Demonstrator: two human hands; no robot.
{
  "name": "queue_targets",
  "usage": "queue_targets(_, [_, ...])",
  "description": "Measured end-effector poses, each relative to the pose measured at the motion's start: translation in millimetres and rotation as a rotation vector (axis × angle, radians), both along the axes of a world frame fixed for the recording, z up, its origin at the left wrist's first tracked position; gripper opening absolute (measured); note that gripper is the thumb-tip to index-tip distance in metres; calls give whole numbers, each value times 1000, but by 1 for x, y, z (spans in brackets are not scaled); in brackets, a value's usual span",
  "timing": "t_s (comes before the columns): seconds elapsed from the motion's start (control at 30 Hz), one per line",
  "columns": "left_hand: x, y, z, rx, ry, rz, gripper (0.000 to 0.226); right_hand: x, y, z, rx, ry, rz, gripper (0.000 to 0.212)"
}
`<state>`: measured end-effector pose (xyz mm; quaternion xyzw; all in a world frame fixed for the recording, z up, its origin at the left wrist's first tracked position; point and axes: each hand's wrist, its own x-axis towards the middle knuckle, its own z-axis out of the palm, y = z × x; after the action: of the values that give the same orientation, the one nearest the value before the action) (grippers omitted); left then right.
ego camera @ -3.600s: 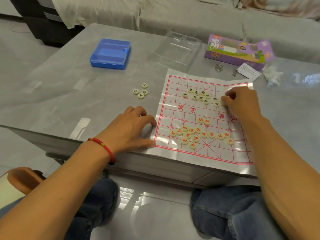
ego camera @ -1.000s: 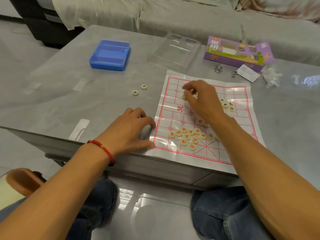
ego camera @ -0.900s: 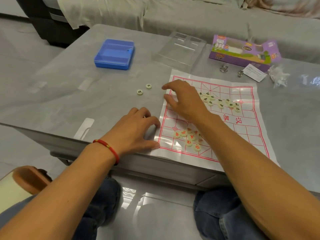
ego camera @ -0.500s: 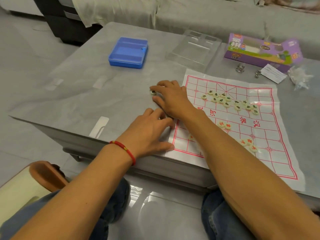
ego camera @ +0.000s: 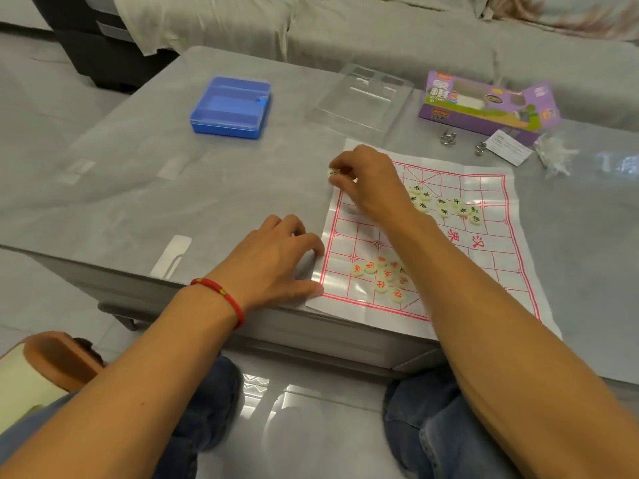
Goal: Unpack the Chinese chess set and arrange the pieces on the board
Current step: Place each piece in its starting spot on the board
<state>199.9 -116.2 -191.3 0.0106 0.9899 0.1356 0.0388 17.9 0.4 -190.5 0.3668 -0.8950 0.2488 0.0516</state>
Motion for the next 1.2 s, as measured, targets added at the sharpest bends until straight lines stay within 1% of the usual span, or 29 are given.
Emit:
queue_targets(0.1, [-1,0,1,12,-23,11,52,-20,52,4,-81,-16,-217,28])
queue_targets(0.23, [-4,4,3,-2,-20,43,47,-38,128,-1,-97,-19,-503,26])
queue_targets(0.33, [-5,9,3,-3,-16,85,44,-47,169,-6,-87,-44,-622,24])
queue_targets(0.4, [-5,14,2,-8,-8,111,42,-50,183,-10,-92,-81,-660,24])
queue_targets(0.53, [-5,18,0,-13,9,154,39,-55,188,-16,-108,-141,-644,27])
queue_targets(0.63, [-5,19,-3,-5,32,179,36,-55,188,-14,-119,-179,-625,25])
queue_targets(0.73, [-10,18,-7,-10,104,179,35,-52,195,-7,-141,-151,-615,28])
queue_targets(0.8, [-17,19,-10,15,165,166,36,-49,205,-6,-90,-134,-586,31])
queue_targets(0.87, [-26,21,-12,42,195,131,39,-44,218,-11,50,-165,-525,37])
queue_targets(0.93, [-34,22,-17,29,181,78,47,-38,229,-19,175,-201,-458,40])
queue_targets(1.0, [-40,20,-24,-29,132,31,54,-34,238,-28,257,-163,-420,40])
queue_targets(1.1, [-48,15,-33,-109,38,12,58,-35,244,-36,284,-105,-410,39])
queue_targets(1.2, [-56,16,-36,-100,-12,26,61,-40,244,-38,280,-105,-435,38])
